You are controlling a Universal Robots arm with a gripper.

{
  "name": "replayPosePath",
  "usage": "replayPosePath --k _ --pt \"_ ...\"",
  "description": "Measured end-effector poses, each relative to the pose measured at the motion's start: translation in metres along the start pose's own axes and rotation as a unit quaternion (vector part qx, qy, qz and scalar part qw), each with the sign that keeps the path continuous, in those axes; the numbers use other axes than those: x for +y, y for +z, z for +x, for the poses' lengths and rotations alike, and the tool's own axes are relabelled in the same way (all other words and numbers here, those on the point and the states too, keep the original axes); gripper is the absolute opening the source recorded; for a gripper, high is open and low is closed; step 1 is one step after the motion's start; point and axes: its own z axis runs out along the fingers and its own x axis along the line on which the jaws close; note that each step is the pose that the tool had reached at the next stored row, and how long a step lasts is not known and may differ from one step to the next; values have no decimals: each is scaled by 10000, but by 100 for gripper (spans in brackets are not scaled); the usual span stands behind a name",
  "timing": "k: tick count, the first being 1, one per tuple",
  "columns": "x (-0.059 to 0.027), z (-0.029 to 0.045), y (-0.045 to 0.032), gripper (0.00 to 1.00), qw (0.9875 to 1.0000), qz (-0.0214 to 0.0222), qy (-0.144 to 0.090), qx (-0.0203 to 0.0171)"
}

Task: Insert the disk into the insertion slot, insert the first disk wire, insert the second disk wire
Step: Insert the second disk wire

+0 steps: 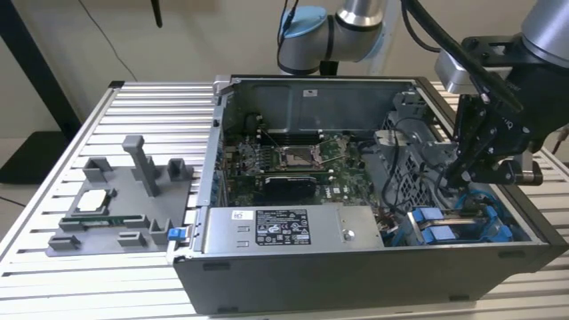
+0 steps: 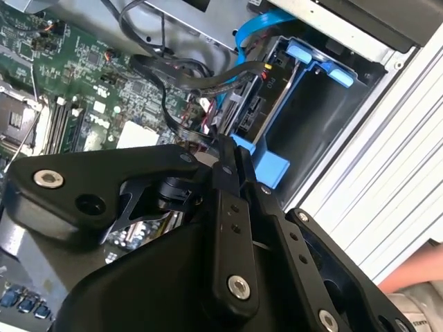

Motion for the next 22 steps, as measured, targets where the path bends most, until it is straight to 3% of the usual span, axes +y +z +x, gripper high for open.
replayPosePath --k 8,18,22 --pt "1 6 50 0 10000 34 -4 0" --pt "1 7 60 0 10000 38 -4 -2" --pt "2 11 89 0 10000 64 -8 0"
